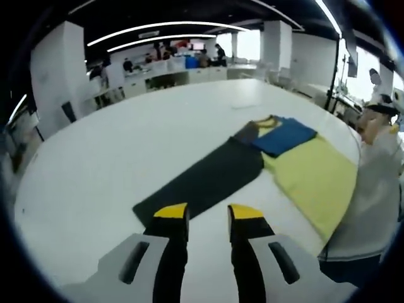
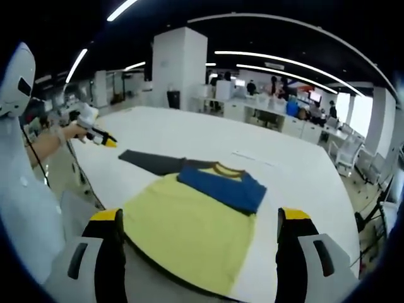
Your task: Fold the garment on the visible template until the final outline fits inside the template.
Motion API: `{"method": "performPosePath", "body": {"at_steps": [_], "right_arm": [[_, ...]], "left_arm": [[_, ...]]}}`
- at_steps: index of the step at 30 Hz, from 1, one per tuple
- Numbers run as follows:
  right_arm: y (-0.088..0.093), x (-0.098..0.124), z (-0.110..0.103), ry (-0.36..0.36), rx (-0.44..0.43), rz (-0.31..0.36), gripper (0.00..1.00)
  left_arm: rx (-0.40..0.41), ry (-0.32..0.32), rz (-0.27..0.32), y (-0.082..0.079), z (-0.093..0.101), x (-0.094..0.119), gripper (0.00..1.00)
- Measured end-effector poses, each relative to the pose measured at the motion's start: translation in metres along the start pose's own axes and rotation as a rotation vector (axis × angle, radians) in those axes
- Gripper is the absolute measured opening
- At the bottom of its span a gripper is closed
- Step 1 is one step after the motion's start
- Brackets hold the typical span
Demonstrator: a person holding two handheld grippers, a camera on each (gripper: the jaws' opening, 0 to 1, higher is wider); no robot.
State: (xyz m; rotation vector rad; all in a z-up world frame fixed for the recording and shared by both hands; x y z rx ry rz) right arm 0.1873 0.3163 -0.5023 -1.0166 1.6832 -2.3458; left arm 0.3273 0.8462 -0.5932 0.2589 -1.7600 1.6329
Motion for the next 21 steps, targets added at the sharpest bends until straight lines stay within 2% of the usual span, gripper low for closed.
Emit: {"method": "performPosePath", "body": {"at_steps": [4, 16, 19, 21], "right_arm": [[0.0, -0.001, -0.001, -0.005, 0.001, -0.006, 1.0], [0.002, 0.0, -0.001, -0.007, -0.009, -0.022, 1.0], [0.002, 0.0, -0.001, -0.001, -0.012, -0.021, 1.0], [0.002, 0.001, 0.0, 0.004, -0.013, -0.023, 1.0]], "left_arm": [[0.028, -0.037, -0.011, 0.003, -0.011, -0.004, 0.23], [0.097, -0.141, -0.049, 0.014, -0.041, -0.025, 0.17], [0.111, -0.166, -0.065, 0.017, -0.05, -0.032, 0.21], [0.114, -0.173, -0.077, 0.019, -0.052, -0.035, 0.18]]}}
Point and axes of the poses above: the point that each gripper's makers call its tool centre point, and the gripper's own axes: x roughly backward along the fingers, z roughly to its right, y roughly out of its underside, the point moved 10 cm from there along x, roughly backward along the fingers, and after that the axes turned 6 degrees about x, right-handed, at the moved point
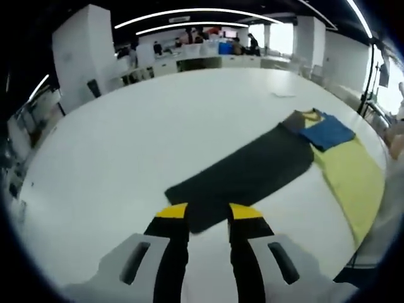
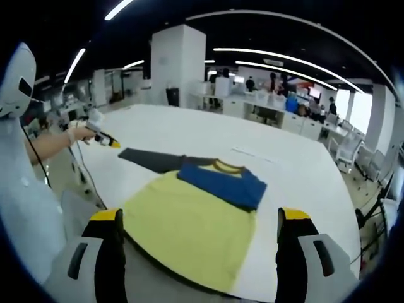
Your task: Fold the garment on the visible template until the final outline fits inside the template.
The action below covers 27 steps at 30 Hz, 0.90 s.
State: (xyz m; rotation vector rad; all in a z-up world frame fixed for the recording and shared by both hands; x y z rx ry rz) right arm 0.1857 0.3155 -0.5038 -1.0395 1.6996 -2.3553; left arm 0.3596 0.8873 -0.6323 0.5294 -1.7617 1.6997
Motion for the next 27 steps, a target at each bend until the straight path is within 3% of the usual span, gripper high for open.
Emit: {"method": "performPosePath", "body": {"at_steps": [27], "right_arm": [[-0.006, 0.007, -0.002, 0.029, -0.003, 0.004, 1.0]], "left_arm": [[0.114, -0.051, -0.064, 0.022, -0.031, -0.036, 0.22]]}}
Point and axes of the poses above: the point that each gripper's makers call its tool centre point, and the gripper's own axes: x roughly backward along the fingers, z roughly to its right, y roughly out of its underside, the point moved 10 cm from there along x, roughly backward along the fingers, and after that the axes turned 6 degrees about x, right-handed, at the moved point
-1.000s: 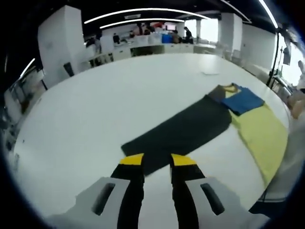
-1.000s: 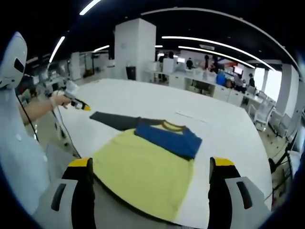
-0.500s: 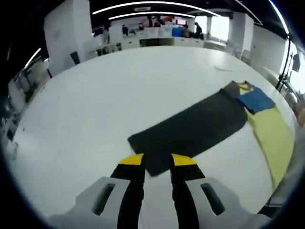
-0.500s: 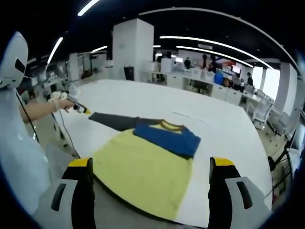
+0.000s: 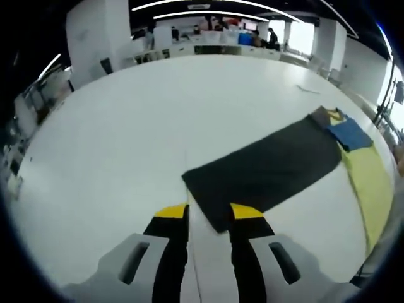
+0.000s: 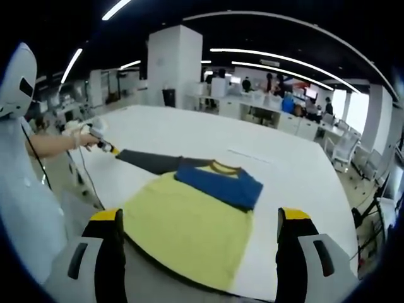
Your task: Fold the garment on the visible template until the final outline fits inside the template.
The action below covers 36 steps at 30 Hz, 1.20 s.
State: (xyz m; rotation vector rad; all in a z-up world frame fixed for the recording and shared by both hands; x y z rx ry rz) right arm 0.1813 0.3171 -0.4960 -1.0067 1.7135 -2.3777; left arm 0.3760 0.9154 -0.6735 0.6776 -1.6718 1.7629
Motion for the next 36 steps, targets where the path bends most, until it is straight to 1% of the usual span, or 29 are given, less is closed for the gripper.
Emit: {"method": "performPosePath", "body": {"at_steps": [3, 7, 12, 16, 18, 21, 23, 25, 30, 32, 34, 36], "right_arm": [[-0.002, 0.001, -0.001, 0.004, 0.001, 0.009, 1.0], [-0.002, 0.001, -0.002, 0.005, -0.001, 0.004, 1.0], [-0.002, 0.002, -0.002, 0.008, -0.004, 0.005, 1.0], [-0.003, 0.002, -0.003, 0.009, -0.012, 0.005, 1.0], [-0.002, 0.002, -0.002, 0.022, -0.019, 0.007, 1.0], [-0.002, 0.003, -0.002, 0.023, -0.018, 0.004, 1.0], [-0.002, 0.003, -0.002, 0.021, -0.019, 0.004, 1.0], [-0.002, 0.002, -0.003, 0.022, -0.021, 0.001, 1.0], [-0.002, 0.002, -0.003, 0.023, -0.023, -0.002, 1.0], [-0.003, 0.002, -0.003, 0.025, -0.023, -0.001, 1.0], [-0.004, 0.002, -0.002, 0.029, -0.024, 0.002, 1.0], [-0.005, 0.002, -0.002, 0.032, -0.025, 0.002, 1.0]], "left_arm": [[-0.001, -0.008, -0.005, 0.001, 0.0, -0.002, 0.22], [-0.001, -0.016, 0.001, -0.001, -0.001, -0.005, 0.22], [-0.006, -0.021, -0.005, -0.003, -0.003, -0.011, 0.2], [0.008, -0.022, 0.013, -0.005, -0.002, -0.012, 0.18], [0.004, -0.017, 0.003, -0.004, -0.001, -0.014, 0.16], [0.007, -0.023, -0.009, -0.003, -0.001, -0.018, 0.15], [0.008, -0.018, -0.028, -0.001, -0.002, -0.02, 0.15], [0.011, -0.027, -0.015, -0.001, -0.002, -0.02, 0.17], [0.018, -0.031, -0.014, -0.004, -0.004, -0.023, 0.18], [0.032, -0.025, -0.01, -0.005, -0.003, -0.023, 0.16], [0.058, -0.003, -0.01, -0.007, -0.001, -0.025, 0.16], [0.033, -0.01, -0.026, -0.006, -0.001, -0.028, 0.13]]}}
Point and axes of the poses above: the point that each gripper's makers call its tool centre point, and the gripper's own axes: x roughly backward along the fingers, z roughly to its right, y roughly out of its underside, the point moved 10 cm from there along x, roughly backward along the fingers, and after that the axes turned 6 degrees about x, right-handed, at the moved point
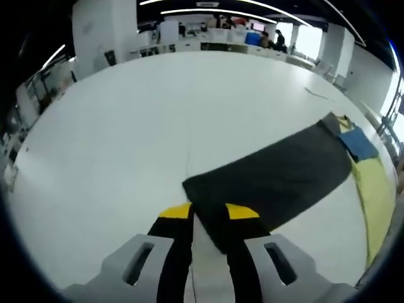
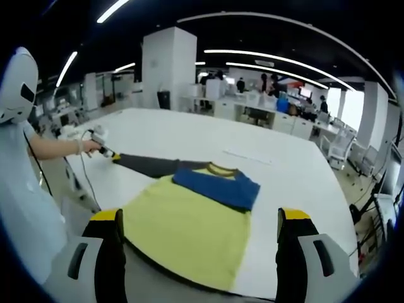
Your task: Fold the garment on the visible template until the final outline fits inside the template.
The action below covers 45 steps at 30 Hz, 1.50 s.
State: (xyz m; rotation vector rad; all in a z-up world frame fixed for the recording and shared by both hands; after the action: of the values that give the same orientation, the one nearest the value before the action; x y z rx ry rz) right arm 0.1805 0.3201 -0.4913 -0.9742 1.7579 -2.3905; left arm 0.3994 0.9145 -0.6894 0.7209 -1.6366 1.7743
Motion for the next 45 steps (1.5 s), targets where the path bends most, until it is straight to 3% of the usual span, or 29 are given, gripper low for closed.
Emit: {"method": "performPosePath", "body": {"at_steps": [15, 19, 23, 31, 35, 37, 45], "right_arm": [[-0.004, 0.006, -0.001, 0.021, -0.005, 0.029, 1.0], [-0.003, 0.007, -0.001, 0.021, -0.011, 0.038, 1.0], [-0.002, 0.008, -0.002, 0.026, -0.014, 0.039, 1.0], [0.002, 0.011, -0.004, 0.032, -0.026, 0.056, 1.0], [0.003, 0.013, -0.005, 0.017, -0.022, 0.059, 1.0], [0.003, 0.013, -0.005, 0.021, -0.024, 0.064, 1.0], [0.006, 0.011, -0.003, 0.01, -0.026, 0.074, 1.0]], "left_arm": [[0.078, 0.007, 0.008, -0.001, -0.006, 0.0, 0.09], [0.087, 0.028, -0.004, 0.0, -0.003, 0.0, 0.02], [0.084, 0.028, -0.011, -0.001, -0.001, -0.001, 0.01], [0.1, 0.023, 0.024, 0.002, 0.0, -0.001, 0.0], [0.115, 0.022, 0.005, 0.002, 0.012, 0.008, 0.0], [0.128, 0.012, 0.022, 0.0, 0.015, 0.014, 0.0], [0.198, 0.069, 0.08, -0.012, 0.027, 0.039, 0.0]]}}
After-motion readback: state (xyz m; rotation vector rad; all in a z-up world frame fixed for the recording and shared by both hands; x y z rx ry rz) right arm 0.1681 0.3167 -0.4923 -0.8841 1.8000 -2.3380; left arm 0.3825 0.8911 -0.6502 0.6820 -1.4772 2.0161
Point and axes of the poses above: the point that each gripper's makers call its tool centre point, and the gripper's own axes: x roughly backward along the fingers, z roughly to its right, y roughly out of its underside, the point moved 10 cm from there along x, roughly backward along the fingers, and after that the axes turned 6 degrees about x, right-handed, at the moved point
